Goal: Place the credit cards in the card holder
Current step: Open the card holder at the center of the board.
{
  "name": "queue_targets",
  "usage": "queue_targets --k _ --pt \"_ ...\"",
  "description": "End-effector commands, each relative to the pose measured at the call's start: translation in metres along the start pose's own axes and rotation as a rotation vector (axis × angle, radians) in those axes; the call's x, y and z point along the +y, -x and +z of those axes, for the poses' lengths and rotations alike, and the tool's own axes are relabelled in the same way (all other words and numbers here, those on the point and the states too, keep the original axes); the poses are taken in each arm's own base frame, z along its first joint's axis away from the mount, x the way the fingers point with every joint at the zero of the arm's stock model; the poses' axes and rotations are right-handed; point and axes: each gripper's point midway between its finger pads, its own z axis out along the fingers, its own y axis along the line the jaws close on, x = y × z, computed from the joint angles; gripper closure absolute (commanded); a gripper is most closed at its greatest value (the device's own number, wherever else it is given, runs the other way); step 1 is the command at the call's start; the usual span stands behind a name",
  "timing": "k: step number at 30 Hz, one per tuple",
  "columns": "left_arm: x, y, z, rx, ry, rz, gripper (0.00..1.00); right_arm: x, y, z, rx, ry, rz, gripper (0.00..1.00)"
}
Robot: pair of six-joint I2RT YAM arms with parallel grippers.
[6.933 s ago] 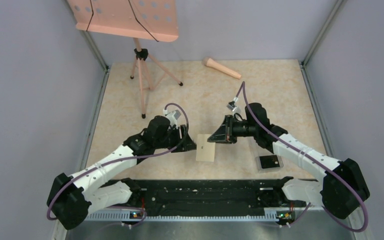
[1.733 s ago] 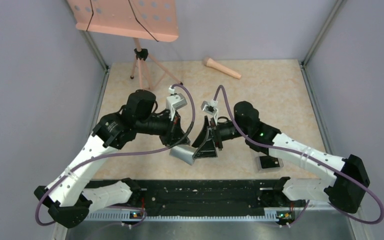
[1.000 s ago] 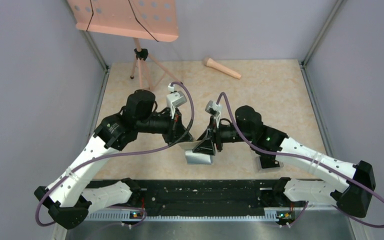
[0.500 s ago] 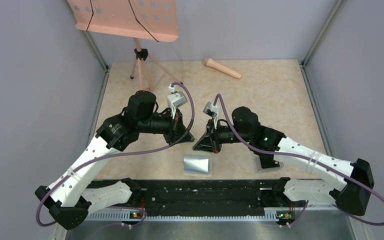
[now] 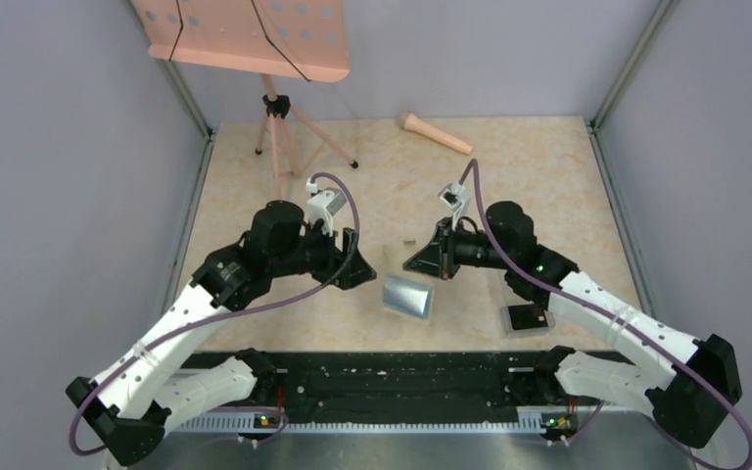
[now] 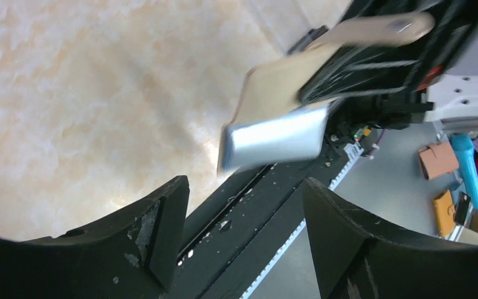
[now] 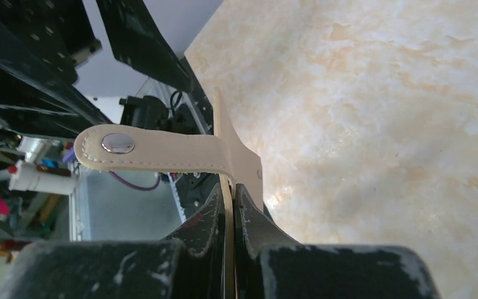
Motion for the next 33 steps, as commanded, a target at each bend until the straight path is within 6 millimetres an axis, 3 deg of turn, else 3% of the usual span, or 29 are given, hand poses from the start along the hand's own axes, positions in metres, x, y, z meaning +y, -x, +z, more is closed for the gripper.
queue_targets --k 1,6,12,17,25,33 --pt "0.03 -0.012 0.016 -0.024 0.112 -0.161 0.28 0.012 0.023 -0.02 -0.066 0.137 0.057 1.0" --pt "0.041 -0.03 0.035 0.001 0.1 -0.235 0.28 0.023 0.028 -0.029 -0.058 0.231 0.067 1.0" --pt "0.043 -0.028 0.046 -0.012 0.081 -0.235 0.28 0.032 0.032 -0.029 -0.068 0.289 0.087 1.0" --pt "0.045 -0.029 0.049 -0.002 0.08 -0.228 0.29 0.031 0.031 -0.027 -0.066 0.299 0.099 1.0" --pt "0.021 -0.029 0.049 0.024 -0.054 -0.22 0.33 0.023 0.028 -0.022 -0.061 0.277 0.113 1.0" --pt "0.04 -0.036 0.038 0.066 0.095 -0.222 0.35 0.012 0.026 -0.019 -0.071 0.219 0.123 1.0"
